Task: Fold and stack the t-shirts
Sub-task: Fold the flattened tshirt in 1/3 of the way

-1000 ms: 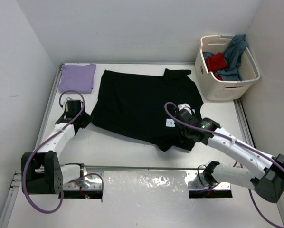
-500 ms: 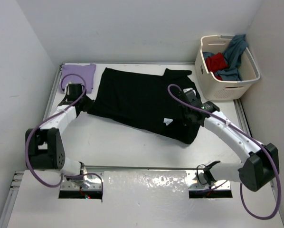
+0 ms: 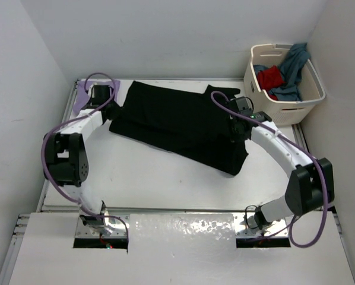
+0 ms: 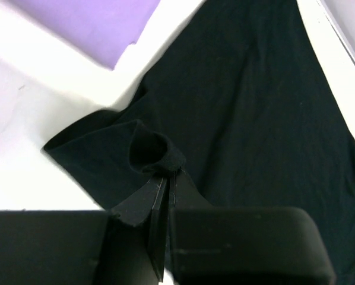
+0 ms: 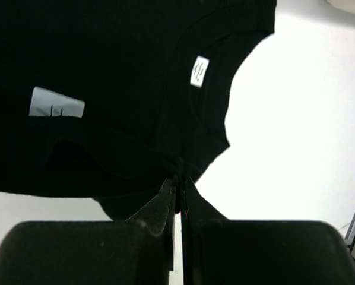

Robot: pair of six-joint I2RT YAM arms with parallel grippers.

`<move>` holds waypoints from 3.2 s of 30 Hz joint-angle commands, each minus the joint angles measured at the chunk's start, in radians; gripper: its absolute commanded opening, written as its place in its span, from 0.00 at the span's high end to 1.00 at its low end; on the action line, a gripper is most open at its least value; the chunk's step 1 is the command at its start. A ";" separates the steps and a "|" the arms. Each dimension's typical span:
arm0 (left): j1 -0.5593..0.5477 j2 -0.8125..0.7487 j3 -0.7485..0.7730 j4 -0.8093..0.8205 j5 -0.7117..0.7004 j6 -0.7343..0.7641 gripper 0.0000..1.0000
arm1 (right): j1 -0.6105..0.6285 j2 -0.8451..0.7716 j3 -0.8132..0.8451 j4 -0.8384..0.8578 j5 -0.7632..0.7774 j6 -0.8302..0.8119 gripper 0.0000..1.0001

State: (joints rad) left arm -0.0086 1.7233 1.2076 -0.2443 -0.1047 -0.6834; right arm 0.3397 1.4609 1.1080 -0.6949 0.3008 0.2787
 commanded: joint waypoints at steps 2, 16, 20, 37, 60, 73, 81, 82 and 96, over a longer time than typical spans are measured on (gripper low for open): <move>-0.021 0.096 0.105 0.050 -0.021 0.047 1.00 | -0.041 0.059 0.075 0.058 -0.037 -0.059 1.00; -0.056 0.340 0.389 -0.058 -0.135 0.045 0.58 | -0.125 0.340 0.251 0.103 -0.107 -0.151 0.74; -0.056 0.311 0.409 -0.043 -0.092 0.070 0.00 | -0.130 0.452 0.361 0.078 -0.130 -0.222 0.63; -0.114 0.094 0.090 0.071 0.048 0.102 0.00 | -0.117 0.035 -0.134 0.195 -0.434 -0.040 0.25; -0.116 0.260 0.064 0.085 0.043 0.117 0.00 | 0.018 -0.017 -0.145 0.201 -0.267 0.027 0.01; -0.116 0.279 0.073 0.059 0.002 0.136 0.00 | -0.090 0.055 -0.120 0.216 -0.118 0.169 0.14; -0.116 0.277 0.073 0.048 -0.006 0.140 0.00 | -0.125 0.194 -0.053 0.198 -0.026 0.172 0.39; -0.116 0.277 0.073 0.050 -0.006 0.140 0.00 | -0.128 0.200 -0.056 0.207 -0.025 0.172 0.41; -0.116 0.280 0.078 0.043 -0.009 0.147 0.00 | -0.160 0.286 -0.062 0.330 -0.091 0.185 0.68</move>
State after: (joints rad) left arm -0.1192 1.9793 1.2663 -0.1749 -0.0856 -0.5537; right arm 0.1898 1.7508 1.0237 -0.4267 0.2249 0.4454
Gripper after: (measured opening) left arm 0.997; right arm 0.343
